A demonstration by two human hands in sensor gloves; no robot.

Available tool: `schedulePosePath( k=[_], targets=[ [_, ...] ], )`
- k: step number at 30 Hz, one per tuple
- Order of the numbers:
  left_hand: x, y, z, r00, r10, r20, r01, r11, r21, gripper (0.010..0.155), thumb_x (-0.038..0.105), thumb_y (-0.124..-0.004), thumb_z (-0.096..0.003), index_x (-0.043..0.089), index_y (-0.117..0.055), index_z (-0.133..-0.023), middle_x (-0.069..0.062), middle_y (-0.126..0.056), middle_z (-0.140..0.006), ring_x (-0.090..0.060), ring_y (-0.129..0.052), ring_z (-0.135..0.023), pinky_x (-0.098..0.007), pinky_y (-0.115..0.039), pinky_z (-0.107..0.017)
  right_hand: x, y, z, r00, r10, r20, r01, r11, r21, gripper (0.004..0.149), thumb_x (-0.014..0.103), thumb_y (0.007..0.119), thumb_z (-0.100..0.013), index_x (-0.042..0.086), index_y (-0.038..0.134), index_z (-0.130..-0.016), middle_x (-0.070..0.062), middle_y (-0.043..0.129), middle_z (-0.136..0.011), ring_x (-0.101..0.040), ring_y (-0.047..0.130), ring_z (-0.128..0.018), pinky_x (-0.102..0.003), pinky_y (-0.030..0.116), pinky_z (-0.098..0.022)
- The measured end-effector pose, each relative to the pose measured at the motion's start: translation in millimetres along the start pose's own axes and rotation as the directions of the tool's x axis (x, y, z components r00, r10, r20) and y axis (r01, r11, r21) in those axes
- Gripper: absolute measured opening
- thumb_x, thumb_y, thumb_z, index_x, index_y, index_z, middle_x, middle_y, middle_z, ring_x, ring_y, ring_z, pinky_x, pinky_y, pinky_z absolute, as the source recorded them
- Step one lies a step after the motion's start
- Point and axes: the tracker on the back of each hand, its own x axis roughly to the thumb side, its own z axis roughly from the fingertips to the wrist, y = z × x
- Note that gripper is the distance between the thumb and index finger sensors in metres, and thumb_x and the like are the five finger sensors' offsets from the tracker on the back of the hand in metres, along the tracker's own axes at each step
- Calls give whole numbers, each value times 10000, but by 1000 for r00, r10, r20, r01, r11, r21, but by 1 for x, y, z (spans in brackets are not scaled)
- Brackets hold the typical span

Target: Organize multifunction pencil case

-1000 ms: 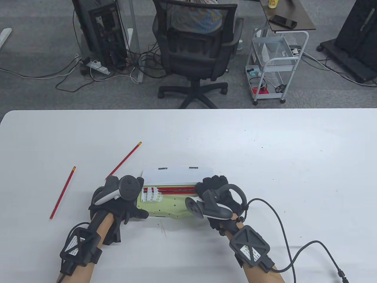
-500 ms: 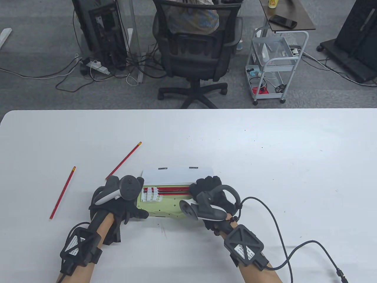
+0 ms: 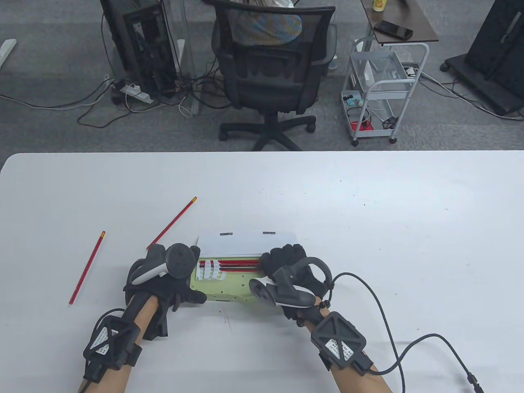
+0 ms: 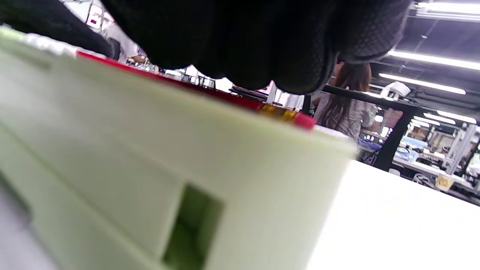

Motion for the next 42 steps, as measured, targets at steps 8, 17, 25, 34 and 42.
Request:
schedulePosePath(
  k=[8, 17, 25, 34, 42],
  targets=[
    [0, 0, 0, 1000, -3, -2, 3, 1000, 2, 1156, 614, -837, -287, 170, -184, -1131, -165, -342, -1237, -506, -400, -1118, -743, -439, -717, -53, -8, 11, 945, -201, -259, 213, 977, 19, 574, 377, 698, -542, 70, 663, -1026, -252, 744, -982, -508, 804, -869, -662, 674, -668],
    [0, 0, 1, 1000, -4, -2, 4, 1000, 3, 1156, 614, -837, -288, 170, -183, -1131, -167, -342, -1237, -505, -400, -1119, -743, -438, -718, -66, 16, 18, 909, -194, -370, 257, 958, 129, 633, 385, 703, -547, 33, 604, -1064, -316, 652, -1036, -576, 719, -914, -698, 617, -677],
    [-1, 0, 1, 1000, -1, -1, 1, 1000, 3, 1155, 615, -836, -289, 173, -181, -1131, -164, -343, -1237, -506, -402, -1118, -743, -440, -717, -57, 24, 17, 915, -141, -379, 214, 964, 157, 637, 386, 684, -551, 25, 595, -1068, -330, 638, -1038, -587, 710, -913, -703, 613, -675],
    [-1, 0, 1, 1000, -2, -2, 2, 1000, 3, 1154, 614, -837, -289, 175, -182, -1131, -163, -346, -1237, -505, -403, -1118, -743, -442, -716, -43, 26, 12, 931, -88, -355, 147, 979, 142, 638, 380, 649, -554, 15, 579, -1072, -338, 620, -1042, -591, 699, -914, -702, 610, -676],
    [0, 0, 1, 1000, -2, -3, 2, 1000, 2, 1156, 612, -840, -288, 174, -183, -1131, -164, -347, -1236, -508, -402, -1118, -744, -440, -717, -33, 27, 6, 936, -103, -336, 152, 980, 125, 642, 375, 639, -554, 2, 570, -1073, -346, 603, -1046, -601, 680, -919, -709, 599, -677]
  ],
)
